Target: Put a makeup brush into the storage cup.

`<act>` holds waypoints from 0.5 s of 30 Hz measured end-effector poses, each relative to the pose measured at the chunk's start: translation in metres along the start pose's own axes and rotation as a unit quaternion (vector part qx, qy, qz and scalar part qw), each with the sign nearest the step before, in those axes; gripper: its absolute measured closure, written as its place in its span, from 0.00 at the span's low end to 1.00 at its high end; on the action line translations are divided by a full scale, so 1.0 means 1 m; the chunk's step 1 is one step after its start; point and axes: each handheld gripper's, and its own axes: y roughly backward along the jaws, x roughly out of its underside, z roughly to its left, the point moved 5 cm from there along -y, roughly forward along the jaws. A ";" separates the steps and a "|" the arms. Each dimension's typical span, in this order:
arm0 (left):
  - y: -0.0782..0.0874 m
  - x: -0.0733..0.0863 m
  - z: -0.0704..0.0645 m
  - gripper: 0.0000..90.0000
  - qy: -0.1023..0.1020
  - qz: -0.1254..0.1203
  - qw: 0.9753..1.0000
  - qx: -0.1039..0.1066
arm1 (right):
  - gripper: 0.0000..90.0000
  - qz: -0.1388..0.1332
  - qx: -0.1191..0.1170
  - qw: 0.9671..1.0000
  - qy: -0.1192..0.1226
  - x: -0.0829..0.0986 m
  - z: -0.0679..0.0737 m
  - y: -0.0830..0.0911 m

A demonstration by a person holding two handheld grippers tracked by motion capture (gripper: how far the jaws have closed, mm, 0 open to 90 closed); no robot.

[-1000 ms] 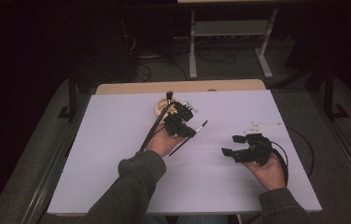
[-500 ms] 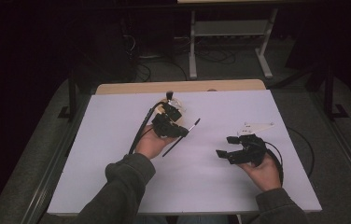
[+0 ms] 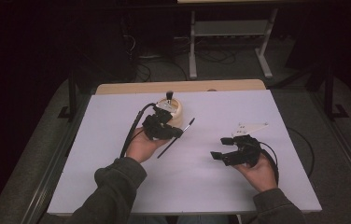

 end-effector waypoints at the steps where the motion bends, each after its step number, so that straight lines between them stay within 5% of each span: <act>1: 0.002 0.001 0.001 0.96 -0.007 -0.001 1.000 -0.001 | 0.30 -0.004 -0.003 1.000 0.005 -0.001 0.000 -0.001; 15: 0.016 0.012 -0.002 0.96 -0.009 -0.026 1.000 0.005 | 0.31 0.001 -0.031 0.999 0.009 -0.009 0.014 -0.008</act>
